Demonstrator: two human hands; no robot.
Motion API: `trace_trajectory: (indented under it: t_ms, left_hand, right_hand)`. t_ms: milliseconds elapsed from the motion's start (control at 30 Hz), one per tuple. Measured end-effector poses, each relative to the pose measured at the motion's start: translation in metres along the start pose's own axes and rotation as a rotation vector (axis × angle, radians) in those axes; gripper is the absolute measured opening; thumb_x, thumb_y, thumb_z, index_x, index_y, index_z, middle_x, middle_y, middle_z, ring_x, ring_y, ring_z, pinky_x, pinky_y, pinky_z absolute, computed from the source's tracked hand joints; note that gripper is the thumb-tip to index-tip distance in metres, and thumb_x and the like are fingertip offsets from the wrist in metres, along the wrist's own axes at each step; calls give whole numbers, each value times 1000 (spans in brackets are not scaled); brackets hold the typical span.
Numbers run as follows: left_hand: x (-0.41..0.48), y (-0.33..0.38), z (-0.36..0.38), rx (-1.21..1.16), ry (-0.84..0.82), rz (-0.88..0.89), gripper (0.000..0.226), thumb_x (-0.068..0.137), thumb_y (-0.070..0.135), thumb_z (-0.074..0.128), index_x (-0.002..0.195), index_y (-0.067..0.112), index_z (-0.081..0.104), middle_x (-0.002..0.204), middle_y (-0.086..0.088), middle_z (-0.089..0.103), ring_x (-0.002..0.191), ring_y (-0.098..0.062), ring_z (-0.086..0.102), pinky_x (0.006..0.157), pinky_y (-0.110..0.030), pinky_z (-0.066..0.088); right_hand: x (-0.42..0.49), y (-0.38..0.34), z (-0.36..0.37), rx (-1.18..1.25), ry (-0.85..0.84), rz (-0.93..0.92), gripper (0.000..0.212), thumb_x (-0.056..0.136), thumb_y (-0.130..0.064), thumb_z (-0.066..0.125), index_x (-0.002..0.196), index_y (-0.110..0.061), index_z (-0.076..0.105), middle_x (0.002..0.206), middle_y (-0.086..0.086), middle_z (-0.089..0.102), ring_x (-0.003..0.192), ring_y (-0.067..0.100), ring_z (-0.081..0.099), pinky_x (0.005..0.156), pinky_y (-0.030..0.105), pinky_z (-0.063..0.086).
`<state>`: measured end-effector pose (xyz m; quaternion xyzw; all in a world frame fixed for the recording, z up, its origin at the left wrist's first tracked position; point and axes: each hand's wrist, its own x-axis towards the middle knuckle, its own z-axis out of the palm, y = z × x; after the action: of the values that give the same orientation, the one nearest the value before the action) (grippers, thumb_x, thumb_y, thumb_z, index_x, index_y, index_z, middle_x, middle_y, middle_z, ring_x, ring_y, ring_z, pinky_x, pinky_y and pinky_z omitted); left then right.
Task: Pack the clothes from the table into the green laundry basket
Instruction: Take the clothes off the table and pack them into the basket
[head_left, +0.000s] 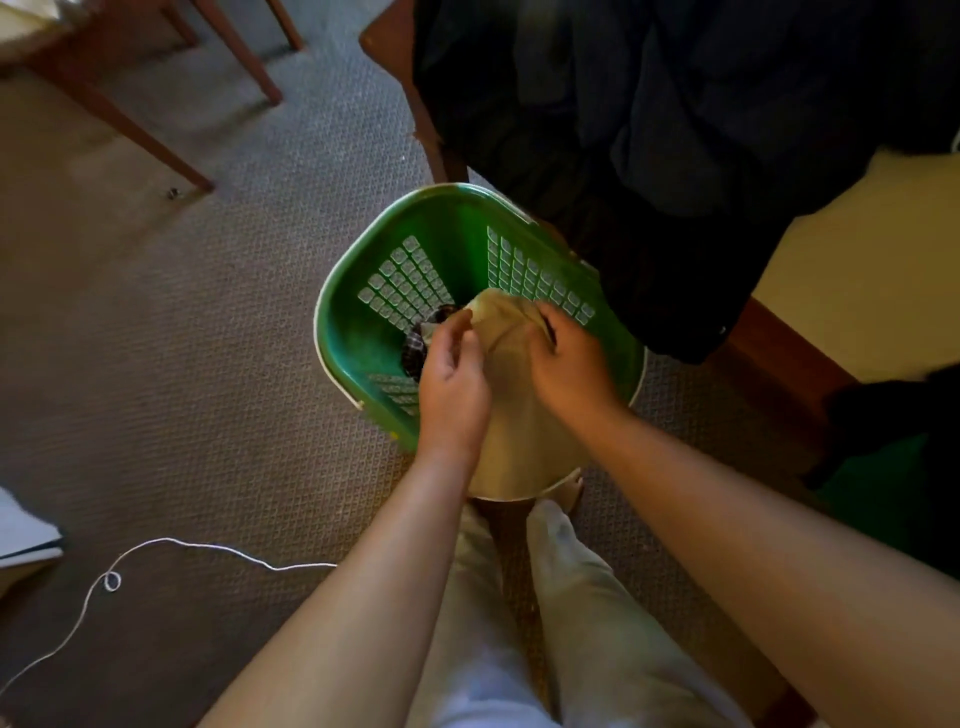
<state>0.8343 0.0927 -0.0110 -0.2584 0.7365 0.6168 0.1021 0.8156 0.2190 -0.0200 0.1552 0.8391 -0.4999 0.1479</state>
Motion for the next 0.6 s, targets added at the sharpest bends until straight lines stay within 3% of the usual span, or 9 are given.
trace_trajectory:
  t_ms: [100, 167, 233, 333, 433, 500, 600]
  left_hand:
    - [10, 7, -18, 149, -107, 38, 43, 110, 24, 45, 153, 23, 47, 154, 3, 50, 142, -12, 46, 122, -34, 35]
    - [13, 3, -27, 289, -207, 3, 46, 110, 25, 43, 156, 28, 43, 158, 4, 47, 145, -15, 43, 116, -28, 34]
    - [15, -2, -35, 384, -285, -50, 44, 109, 29, 44, 153, 36, 45, 152, 2, 53, 139, -20, 49, 108, -31, 41]
    - [12, -7, -46, 419, -333, -63, 43, 107, 31, 45, 149, 38, 47, 147, 3, 58, 132, -21, 56, 106, -36, 47]
    - [5, 2, -54, 426, -373, -21, 40, 107, 26, 46, 146, 36, 52, 138, 5, 63, 122, -15, 60, 106, -35, 48]
    - [2, 15, -57, 468, -411, 47, 43, 107, 24, 45, 149, 31, 50, 142, 2, 61, 129, -18, 58, 111, -38, 46]
    - [0, 47, -57, 532, -466, 198, 47, 108, 23, 47, 155, 23, 45, 154, 2, 51, 142, -14, 46, 119, -33, 38]
  right_hand:
    - [6, 9, 10, -120, -110, 25, 52, 106, -28, 45, 156, -27, 30, 150, 5, 47, 133, 25, 50, 99, 32, 40]
    - [3, 23, 13, -239, -165, 150, 60, 104, -31, 48, 158, -30, 22, 154, 8, 40, 139, 33, 43, 108, 45, 40]
    - [-9, 31, 14, -244, -187, 227, 61, 104, -33, 50, 158, -26, 22, 158, 9, 34, 144, 36, 35, 114, 54, 36]
    - [-31, 28, 16, -159, -161, 170, 60, 103, -30, 51, 157, -22, 26, 159, 7, 35, 145, 30, 36, 116, 50, 36]
    - [-50, 10, 16, -120, -78, 98, 56, 104, -26, 48, 156, -17, 30, 158, 8, 37, 144, 25, 36, 113, 35, 34]
    - [-59, -9, 14, -116, -11, 43, 53, 105, -23, 48, 155, -16, 32, 155, 7, 40, 142, 21, 39, 106, 26, 32]
    - [-71, -42, 3, -114, 80, -33, 55, 105, -26, 48, 157, -20, 29, 158, 1, 37, 145, 14, 34, 110, 24, 30]
